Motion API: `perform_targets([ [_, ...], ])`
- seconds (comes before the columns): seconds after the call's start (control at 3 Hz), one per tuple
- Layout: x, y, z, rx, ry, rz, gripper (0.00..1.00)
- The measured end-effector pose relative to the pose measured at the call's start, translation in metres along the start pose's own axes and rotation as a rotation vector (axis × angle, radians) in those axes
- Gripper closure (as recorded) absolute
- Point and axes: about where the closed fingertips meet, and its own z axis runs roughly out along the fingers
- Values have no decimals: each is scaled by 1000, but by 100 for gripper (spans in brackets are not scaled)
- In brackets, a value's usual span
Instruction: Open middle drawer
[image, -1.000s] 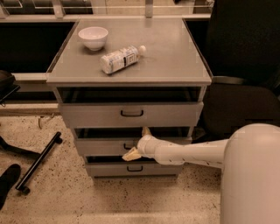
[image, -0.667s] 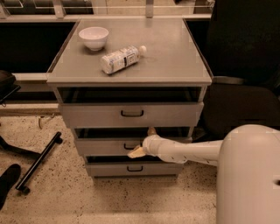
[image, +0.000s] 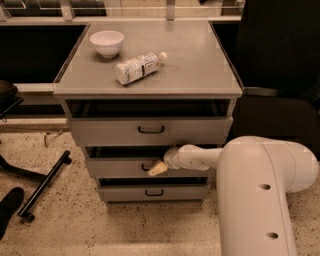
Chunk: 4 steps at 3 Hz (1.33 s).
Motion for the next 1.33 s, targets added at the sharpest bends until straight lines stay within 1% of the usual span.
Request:
perform_targets([
  [0.33,0,8,-7,-78,80,-14,0],
  [0.67,3,13,-17,-101,101,-9,0],
  [1.0,17,39,-44,-157,134,19,0],
  [1.33,28,64,-66,-226,174,44,0],
])
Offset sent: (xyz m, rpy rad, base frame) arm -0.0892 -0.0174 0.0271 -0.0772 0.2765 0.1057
